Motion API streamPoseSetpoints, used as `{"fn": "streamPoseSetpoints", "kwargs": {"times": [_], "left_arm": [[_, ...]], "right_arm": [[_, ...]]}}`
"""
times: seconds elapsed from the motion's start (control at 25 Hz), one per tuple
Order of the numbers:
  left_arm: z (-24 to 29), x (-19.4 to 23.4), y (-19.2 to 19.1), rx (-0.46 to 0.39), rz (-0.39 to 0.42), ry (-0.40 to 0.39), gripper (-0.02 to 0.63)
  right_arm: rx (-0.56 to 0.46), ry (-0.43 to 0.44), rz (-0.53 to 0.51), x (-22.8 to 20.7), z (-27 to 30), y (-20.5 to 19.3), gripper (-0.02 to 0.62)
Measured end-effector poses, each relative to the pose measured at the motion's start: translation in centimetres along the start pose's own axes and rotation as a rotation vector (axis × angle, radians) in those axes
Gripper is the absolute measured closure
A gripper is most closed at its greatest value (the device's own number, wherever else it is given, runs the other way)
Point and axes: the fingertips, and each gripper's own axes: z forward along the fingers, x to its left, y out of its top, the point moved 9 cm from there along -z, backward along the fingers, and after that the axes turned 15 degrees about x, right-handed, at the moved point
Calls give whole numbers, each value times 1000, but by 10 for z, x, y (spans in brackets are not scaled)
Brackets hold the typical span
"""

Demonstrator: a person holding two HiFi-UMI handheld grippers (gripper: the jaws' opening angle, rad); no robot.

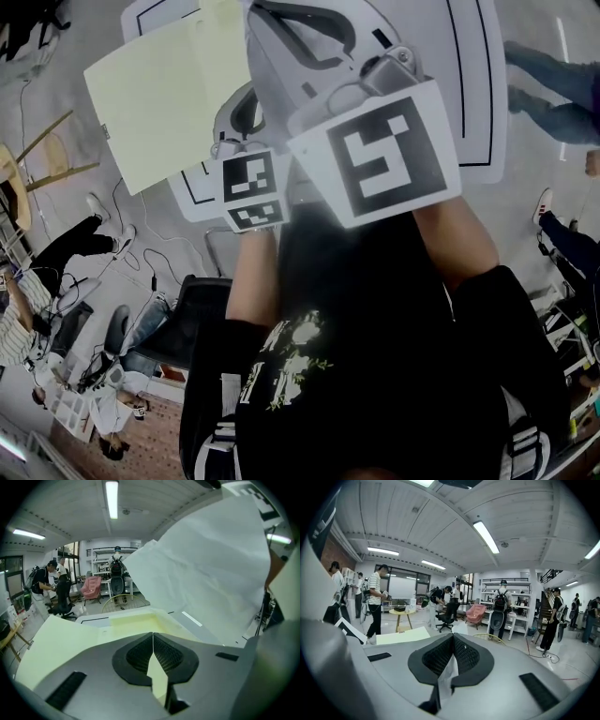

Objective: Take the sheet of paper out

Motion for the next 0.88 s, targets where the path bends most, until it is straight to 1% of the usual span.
{"fn": "streamPoseSetpoints", "kwargs": {"times": [0.2,0.4,0.64,0.88], "left_arm": [[12,-17,19,-7,42,-52,604],[22,-39,19,-16,106,-101,604],[33,-69,32,-18,172,-170,604],[43,-98,42,-18,225,-233,604]], "right_arm": [[2,-59,26,-23,-13,-10,592],[5,-126,61,-30,-30,-33,592],[5,-214,92,-53,-54,-44,592],[32,-301,123,-73,-78,-61,592]]}}
